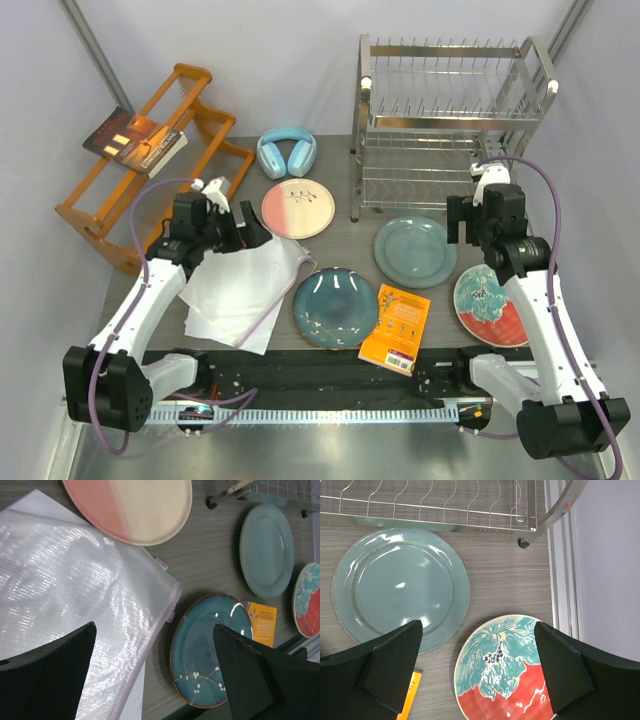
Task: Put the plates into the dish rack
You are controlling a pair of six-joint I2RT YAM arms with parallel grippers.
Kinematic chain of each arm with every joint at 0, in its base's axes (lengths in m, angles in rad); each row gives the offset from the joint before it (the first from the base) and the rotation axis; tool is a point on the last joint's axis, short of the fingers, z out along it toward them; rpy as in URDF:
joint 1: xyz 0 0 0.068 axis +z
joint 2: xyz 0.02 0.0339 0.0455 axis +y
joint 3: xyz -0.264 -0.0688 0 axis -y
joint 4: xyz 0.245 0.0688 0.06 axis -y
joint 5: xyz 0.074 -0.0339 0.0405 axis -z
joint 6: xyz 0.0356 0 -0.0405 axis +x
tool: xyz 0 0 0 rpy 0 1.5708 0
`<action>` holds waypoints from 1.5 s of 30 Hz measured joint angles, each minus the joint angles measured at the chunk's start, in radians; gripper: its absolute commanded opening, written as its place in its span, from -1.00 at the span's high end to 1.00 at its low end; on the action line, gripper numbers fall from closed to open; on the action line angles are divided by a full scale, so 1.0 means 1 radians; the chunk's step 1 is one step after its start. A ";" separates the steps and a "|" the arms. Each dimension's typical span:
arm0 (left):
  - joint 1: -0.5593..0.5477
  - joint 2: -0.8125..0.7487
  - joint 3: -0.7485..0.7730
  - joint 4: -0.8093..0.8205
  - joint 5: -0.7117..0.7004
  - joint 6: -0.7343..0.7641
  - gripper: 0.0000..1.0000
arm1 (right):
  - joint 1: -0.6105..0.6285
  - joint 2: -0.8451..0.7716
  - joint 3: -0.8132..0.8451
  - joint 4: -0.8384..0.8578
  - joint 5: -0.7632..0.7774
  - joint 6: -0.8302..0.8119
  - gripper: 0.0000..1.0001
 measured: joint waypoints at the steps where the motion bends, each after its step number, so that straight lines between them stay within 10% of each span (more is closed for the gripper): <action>1: -0.006 0.000 -0.008 -0.002 0.017 -0.012 -0.99 | 0.002 -0.007 0.000 0.000 0.000 -0.001 -0.99; 18: -0.122 -0.021 -0.298 0.050 0.156 -0.172 -0.73 | 0.043 0.177 -0.146 0.139 -0.627 0.006 -0.87; 45: -0.326 0.343 -0.198 0.168 0.259 -0.179 -0.04 | 0.173 0.385 -0.359 0.394 -0.919 0.208 -0.76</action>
